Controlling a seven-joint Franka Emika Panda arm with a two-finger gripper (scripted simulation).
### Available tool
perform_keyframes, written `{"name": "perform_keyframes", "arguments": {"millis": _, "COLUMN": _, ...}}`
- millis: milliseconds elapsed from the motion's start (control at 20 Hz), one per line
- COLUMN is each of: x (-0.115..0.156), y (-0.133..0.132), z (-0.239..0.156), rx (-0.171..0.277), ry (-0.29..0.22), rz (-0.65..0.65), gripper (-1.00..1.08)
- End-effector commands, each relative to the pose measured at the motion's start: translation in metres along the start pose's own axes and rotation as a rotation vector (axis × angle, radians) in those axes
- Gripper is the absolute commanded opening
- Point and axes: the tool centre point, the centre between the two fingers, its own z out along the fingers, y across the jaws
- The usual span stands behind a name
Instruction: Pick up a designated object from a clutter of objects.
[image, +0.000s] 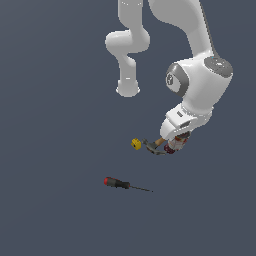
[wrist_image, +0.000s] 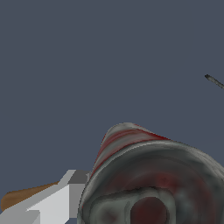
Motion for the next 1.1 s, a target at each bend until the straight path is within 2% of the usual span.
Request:
{"name": "perform_keyframes", "arguments": {"millis": 0, "x": -0.008, "y": 0.004, "z": -0.025, "rx": 0.000, "ry": 0.004, "rz": 0.000, "gripper": -1.00}}
{"name": "perform_keyframes", "arguments": {"millis": 650, "x": -0.057, "y": 0.028, "z": -0.161, "rx": 0.003, "ry": 0.005, "rz": -0.001, "gripper": -1.00}}
{"name": "perform_keyframes", "arguments": {"millis": 1050, "x": -0.078, "y": 0.040, "z": -0.226, "rx": 0.002, "ry": 0.006, "rz": -0.001, "gripper": -1.00}}
